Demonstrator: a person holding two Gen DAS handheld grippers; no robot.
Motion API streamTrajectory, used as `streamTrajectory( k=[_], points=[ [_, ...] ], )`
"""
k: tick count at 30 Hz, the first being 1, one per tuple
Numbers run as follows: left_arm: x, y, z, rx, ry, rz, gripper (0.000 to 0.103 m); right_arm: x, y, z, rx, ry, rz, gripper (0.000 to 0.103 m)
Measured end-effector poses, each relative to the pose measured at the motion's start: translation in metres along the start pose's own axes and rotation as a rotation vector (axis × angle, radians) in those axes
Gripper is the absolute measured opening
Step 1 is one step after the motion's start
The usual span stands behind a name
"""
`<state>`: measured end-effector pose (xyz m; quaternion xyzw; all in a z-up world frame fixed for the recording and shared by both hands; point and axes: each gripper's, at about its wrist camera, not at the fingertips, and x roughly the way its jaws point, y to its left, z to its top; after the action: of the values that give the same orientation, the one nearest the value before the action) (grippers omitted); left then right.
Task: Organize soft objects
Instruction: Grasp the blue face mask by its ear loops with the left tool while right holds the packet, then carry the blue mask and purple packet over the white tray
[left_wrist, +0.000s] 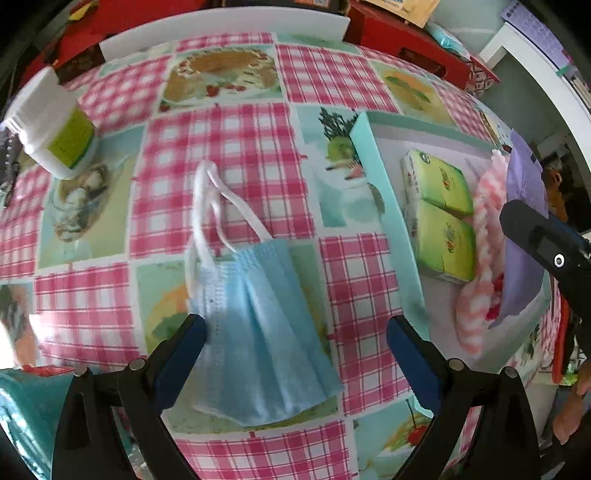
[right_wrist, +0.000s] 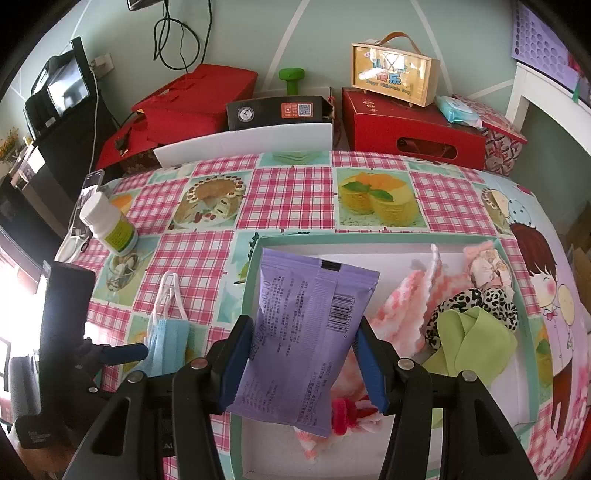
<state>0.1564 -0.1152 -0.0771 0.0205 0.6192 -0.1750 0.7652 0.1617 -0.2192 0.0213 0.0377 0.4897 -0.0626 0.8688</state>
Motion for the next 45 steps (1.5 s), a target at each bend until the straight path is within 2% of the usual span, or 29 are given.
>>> streamTrajectory(
  k=[4,9,12,15,18,20,23,30,34,40,45],
  points=[
    [-0.015,0.009,0.001,-0.025,-0.034,0.076,0.098,0.0,0.0,0.0,0.0,0.002,0.0,0.058],
    [0.0,0.025,0.002,-0.068,0.031,0.11,0.098,0.0,0.001,0.0,-0.006,0.006,0.0,0.058],
    [0.012,0.014,0.002,-0.038,0.042,0.148,0.098,0.001,0.001,0.0,-0.007,0.009,-0.001,0.058],
    [0.015,0.003,0.001,0.0,0.03,0.145,0.098,0.001,0.001,0.0,-0.008,0.008,0.0,0.058],
    [0.012,-0.011,0.001,0.048,-0.002,0.142,0.078,0.001,0.0,0.0,-0.005,0.007,0.0,0.058],
    [0.01,-0.015,0.001,0.048,-0.02,0.13,0.058,0.001,0.0,0.0,-0.004,0.006,0.001,0.058],
    [-0.002,-0.005,0.002,0.021,-0.034,0.113,0.048,0.001,0.0,0.0,-0.004,0.006,0.002,0.058],
    [-0.006,0.023,0.009,-0.052,-0.067,0.072,0.03,0.001,0.0,-0.001,-0.007,0.01,0.002,0.058],
    [-0.018,0.028,0.011,-0.069,-0.113,0.039,0.02,-0.001,-0.001,-0.001,-0.003,0.003,0.001,0.058],
    [-0.038,0.028,0.012,-0.077,-0.164,0.004,0.013,-0.003,-0.002,0.0,0.001,-0.002,0.0,0.058],
    [-0.054,0.024,0.005,-0.074,-0.197,-0.016,0.012,-0.002,-0.002,0.0,0.002,-0.002,-0.001,0.058]
  ],
)
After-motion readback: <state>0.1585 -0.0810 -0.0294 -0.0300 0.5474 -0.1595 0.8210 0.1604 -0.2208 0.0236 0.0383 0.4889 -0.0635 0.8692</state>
